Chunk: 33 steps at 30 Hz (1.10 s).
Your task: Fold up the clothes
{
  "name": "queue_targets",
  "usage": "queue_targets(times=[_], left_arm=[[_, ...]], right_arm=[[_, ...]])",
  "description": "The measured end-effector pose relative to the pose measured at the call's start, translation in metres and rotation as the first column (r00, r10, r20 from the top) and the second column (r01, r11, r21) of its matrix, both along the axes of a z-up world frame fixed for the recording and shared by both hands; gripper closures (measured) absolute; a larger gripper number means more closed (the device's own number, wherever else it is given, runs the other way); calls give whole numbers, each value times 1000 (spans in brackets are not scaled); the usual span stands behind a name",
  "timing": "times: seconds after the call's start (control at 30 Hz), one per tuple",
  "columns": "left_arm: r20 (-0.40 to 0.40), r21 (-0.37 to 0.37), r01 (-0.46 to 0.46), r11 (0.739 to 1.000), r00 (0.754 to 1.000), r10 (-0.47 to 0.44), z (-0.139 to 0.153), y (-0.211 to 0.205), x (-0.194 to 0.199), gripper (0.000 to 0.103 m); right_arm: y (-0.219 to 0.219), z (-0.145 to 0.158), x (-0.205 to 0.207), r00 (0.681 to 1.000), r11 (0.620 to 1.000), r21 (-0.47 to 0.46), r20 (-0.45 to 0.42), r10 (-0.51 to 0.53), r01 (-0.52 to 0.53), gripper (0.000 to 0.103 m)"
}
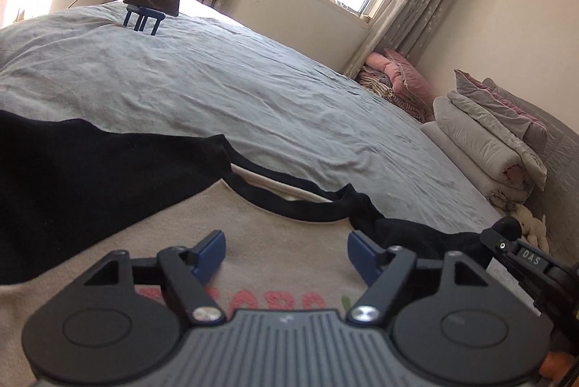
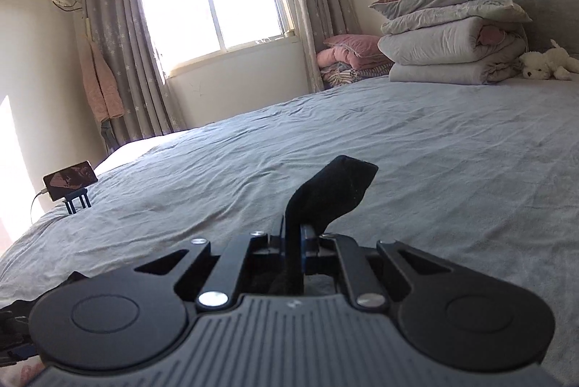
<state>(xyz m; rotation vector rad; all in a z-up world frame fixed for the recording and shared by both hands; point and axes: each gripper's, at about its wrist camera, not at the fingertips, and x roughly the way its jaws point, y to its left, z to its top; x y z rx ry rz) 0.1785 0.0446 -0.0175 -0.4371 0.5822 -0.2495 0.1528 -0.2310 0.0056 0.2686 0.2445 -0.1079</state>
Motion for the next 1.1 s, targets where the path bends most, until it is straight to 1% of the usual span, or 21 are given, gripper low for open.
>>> queue_targets(times=[0.03, 0.1, 0.17, 0.23, 0.3, 0.37, 0.4, 0.47, 0.5, 0.57, 0.7, 0.77, 0.83, 0.87, 0.9, 0.93, 0.97, 1.0, 1.03, 1.1], left_arm=[[-5, -23, 0, 1000, 1000, 0, 0, 4, 0, 23], [-13, -74, 6, 997, 1000, -7, 1, 12, 0, 21], [-5, -169, 34, 985, 999, -35, 2, 23, 0, 19], [5, -261, 65, 963, 998, -66, 3, 31, 1, 16], [20, -346, 100, 933, 995, -100, 2, 39, 2, 15], [26, -394, 118, 912, 993, -117, 2, 42, 3, 14], [29, -417, 126, 900, 992, -125, 2, 43, 3, 14], [7, -424, 122, 898, 991, -131, -1, 42, 6, 14], [-6, -418, 120, 901, 991, -135, -3, 41, 8, 16], [-25, -406, 117, 906, 990, -140, -6, 38, 10, 24], [-37, -444, 102, 890, 990, -133, -11, 36, 14, 39], [-47, -457, 78, 886, 993, -112, -13, 38, 14, 41], [-58, -467, 52, 883, 994, -89, -14, 39, 15, 50], [-63, -468, 41, 883, 995, -79, -15, 40, 15, 52], [-67, -469, 30, 883, 995, -69, -16, 42, 15, 59], [-69, -467, 19, 884, 996, -58, -15, 42, 15, 72], [-72, -459, 5, 888, 996, -43, -15, 43, 14, 80], [-74, -440, -9, 898, 997, -26, -13, 44, 14, 93], [-73, -409, -26, 912, 997, -4, -10, 44, 13, 95], [-32, -309, -74, 948, 997, 68, 0, 47, 9, 95]], right_arm=[[6, 3, -2, 998, 999, -7, 30, 47, -46, 94], [20, 7, -5, 989, 991, -24, 68, 134, -132, 94], [38, 9, -7, 970, 972, -61, 83, 230, -225, 94], [62, 8, -8, 935, 934, -124, 73, 347, -336, 94], [80, 5, -8, 904, 895, -168, 42, 426, -414, 94], [99, 2, -10, 864, 843, -221, 5, 504, -491, 95], [104, 1, -11, 851, 825, -242, -5, 526, -511, 95], [107, 1, -13, 829, 799, -260, -14, 559, -543, 95], [109, 1, -14, 818, 785, -269, -18, 575, -558, 95], [109, 1, -14, 804, 771, -272, -19, 594, -576, 95], [111, 2, -16, 780, 748, -268, -21, 626, -608, 95], [115, 2, -20, 757, 723, -279, -21, 653, -632, 94], [123, 2, -25, 728, 692, -289, -21, 686, -661, 94], [126, 2, -27, 715, 678, -296, -24, 698, -672, 94], [129, 3, -29, 703, 664, -304, -29, 711, -684, 94], [132, 2, -30, 690, 648, -312, -36, 723, -695, 94], [135, 1, -32, 678, 631, -320, -48, 734, -706, 94], [138, 1, -33, 669, 618, -327, -60, 741, -715, 94], [140, 1, -33, 661, 607, -332, -72, 747, -722, 94], [142, 2, -34, 651, 595, -328, -92, 753, -734, 87]])
